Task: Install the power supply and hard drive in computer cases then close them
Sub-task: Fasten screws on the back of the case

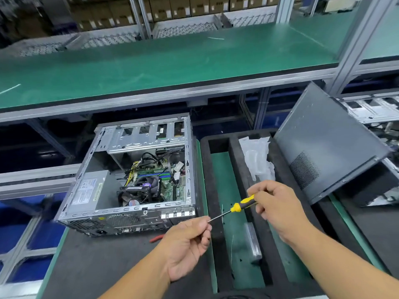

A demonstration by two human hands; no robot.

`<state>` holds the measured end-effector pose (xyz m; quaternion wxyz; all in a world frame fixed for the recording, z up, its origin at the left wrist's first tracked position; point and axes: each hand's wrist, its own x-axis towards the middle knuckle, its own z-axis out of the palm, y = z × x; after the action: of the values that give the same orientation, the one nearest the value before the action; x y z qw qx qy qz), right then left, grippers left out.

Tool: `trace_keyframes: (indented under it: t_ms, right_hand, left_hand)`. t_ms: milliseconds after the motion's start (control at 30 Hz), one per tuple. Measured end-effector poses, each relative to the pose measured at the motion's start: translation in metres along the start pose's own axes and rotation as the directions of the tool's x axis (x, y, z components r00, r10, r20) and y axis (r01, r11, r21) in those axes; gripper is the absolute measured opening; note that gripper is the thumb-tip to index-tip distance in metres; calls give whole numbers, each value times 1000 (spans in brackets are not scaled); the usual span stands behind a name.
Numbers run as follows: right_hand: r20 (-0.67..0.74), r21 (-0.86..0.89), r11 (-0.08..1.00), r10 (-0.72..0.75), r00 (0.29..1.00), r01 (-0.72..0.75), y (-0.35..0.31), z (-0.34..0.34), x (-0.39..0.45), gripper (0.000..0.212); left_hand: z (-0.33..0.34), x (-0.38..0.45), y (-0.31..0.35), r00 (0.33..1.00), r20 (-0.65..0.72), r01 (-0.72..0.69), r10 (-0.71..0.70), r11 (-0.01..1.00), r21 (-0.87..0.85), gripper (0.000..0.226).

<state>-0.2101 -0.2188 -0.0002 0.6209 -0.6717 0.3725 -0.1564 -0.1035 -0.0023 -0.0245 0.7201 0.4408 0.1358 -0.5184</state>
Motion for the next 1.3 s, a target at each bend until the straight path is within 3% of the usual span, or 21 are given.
trace_keyframes:
  t_ms: [233, 367, 533, 633, 900, 1133, 1300]
  right_hand:
    - [-20, 167, 986, 0, 1000, 3, -27, 53, -50, 23]
    - [-17, 194, 980, -32, 999, 34, -35, 97, -78, 28]
    - [-64, 153, 986, -61, 996, 70, -32, 146, -108, 33]
    - [-84, 205, 977, -37, 996, 53, -30, 166, -124, 36]
    - [-6, 308, 948, 86, 996, -80, -16, 203, -157, 20]
    - [45, 157, 985, 67, 997, -73, 1, 211, -165, 43]
    - [50, 108, 990, 88, 995, -93, 7, 214, -169, 48]
  left_hand:
    - [-34, -55, 53, 979, 101, -171, 176, 984, -58, 16]
    - [-61, -73, 85, 953, 52, -294, 298, 953, -74, 9]
    - [-97, -87, 104, 938, -50, -344, 342, 938, -35, 19]
    - [-116, -94, 105, 936, -106, -342, 337, 939, -31, 21]
    - [-136, -103, 97, 977, -78, -212, 200, 955, -209, 23]
    - [-141, -96, 101, 957, -148, -273, 249, 946, -175, 15]
    - [-142, -96, 102, 962, -131, -260, 239, 950, -171, 20]
